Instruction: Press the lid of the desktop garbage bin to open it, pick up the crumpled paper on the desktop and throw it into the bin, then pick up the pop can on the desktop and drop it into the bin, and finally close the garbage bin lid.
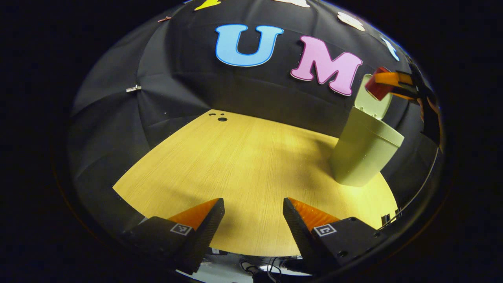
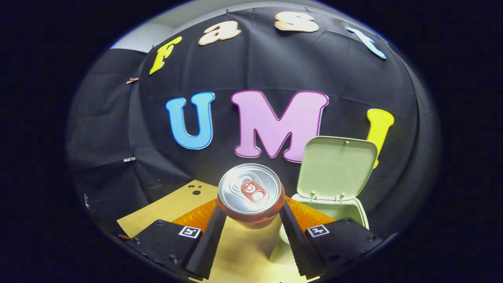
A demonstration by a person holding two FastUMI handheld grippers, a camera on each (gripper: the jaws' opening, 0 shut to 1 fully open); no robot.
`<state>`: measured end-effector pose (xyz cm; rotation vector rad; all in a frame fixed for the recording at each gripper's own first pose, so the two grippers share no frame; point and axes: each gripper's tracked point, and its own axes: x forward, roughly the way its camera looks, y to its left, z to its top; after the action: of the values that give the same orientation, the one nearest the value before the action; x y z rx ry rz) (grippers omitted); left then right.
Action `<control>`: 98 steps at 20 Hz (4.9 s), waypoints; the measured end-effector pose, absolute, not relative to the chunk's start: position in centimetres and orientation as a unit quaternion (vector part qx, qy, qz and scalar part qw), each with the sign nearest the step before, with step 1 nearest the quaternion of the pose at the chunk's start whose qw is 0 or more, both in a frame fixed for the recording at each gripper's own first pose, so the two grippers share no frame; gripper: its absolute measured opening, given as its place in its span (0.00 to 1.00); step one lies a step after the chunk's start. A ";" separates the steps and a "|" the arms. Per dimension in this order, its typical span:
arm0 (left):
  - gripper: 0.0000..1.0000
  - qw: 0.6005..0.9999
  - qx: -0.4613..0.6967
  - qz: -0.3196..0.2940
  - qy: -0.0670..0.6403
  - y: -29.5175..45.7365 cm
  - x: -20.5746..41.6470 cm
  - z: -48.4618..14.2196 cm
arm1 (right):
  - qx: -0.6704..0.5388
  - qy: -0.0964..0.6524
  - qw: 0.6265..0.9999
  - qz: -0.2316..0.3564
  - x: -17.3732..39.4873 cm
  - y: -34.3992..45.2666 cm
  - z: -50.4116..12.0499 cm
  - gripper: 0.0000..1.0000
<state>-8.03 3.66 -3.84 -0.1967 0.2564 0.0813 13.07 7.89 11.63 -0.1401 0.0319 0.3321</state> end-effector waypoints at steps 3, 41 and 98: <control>0.96 0.987 -0.105 0.056 0.108 3.6 -6.4 -1.7 | -0.066 0.013 0.988 0.141 15.6 4.2 12.4 0.82; 0.96 0.978 -0.128 0.044 0.159 -1.9 -0.6 -3.2 | -0.027 -0.069 0.997 0.035 22.2 -6.3 21.6 0.94; 0.96 0.981 -0.066 -0.027 0.178 -8.9 3.0 -3.8 | -0.031 0.081 0.996 0.010 19.0 -7.7 5.1 0.99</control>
<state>3.02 -8.90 -3.83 -0.1326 0.3588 -0.0544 18.98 -7.72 5.06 -0.0615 0.1626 0.0199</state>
